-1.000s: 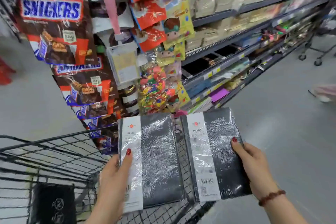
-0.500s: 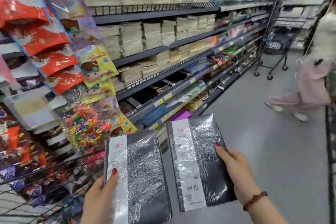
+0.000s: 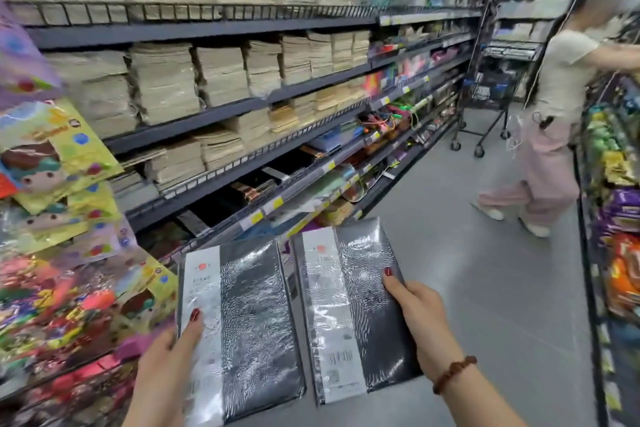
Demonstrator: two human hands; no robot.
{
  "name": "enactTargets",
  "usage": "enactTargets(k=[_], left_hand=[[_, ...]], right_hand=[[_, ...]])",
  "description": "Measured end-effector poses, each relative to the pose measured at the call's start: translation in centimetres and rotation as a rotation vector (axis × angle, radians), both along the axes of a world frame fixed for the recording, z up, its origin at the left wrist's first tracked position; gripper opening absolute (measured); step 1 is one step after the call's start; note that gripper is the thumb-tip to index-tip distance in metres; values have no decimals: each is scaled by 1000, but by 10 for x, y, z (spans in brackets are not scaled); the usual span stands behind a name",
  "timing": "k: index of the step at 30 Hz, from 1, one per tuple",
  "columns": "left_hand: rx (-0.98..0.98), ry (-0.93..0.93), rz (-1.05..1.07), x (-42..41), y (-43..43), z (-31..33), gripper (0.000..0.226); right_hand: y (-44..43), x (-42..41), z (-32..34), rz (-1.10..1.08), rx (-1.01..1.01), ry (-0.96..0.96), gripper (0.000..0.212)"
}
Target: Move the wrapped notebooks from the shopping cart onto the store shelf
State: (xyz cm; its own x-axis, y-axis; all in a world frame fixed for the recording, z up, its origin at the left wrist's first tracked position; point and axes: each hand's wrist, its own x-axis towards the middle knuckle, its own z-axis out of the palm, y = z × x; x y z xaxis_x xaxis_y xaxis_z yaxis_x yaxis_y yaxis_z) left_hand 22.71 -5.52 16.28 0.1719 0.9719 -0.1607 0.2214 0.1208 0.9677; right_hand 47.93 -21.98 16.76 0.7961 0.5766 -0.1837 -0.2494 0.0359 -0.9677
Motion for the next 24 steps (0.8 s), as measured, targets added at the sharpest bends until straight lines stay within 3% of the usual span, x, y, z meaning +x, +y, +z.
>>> enactTargets(k=[3, 7, 9, 13, 15, 21, 24], left_hand=[[-2, 20, -27, 45, 23, -1, 41], [10, 10, 39, 92, 47, 9, 17], [-19, 44, 25, 106, 68, 6, 16], [-28, 50, 58, 127, 96, 4, 24], [-44, 50, 101, 135, 105, 3, 26], [-82, -1, 346, 154, 124, -6, 10], [-112, 0, 464, 170, 127, -9, 18]], right_hand=[[33, 40, 0, 29, -23, 2, 42], [71, 87, -1, 47, -66, 7, 38], [89, 107, -5, 68, -78, -2, 37], [128, 144, -18, 135, -122, 16, 81], [153, 161, -26, 177, -164, 4, 92], [236, 202, -38, 386, -215, -6, 70], [278, 223, -48, 478, -188, -39, 78]])
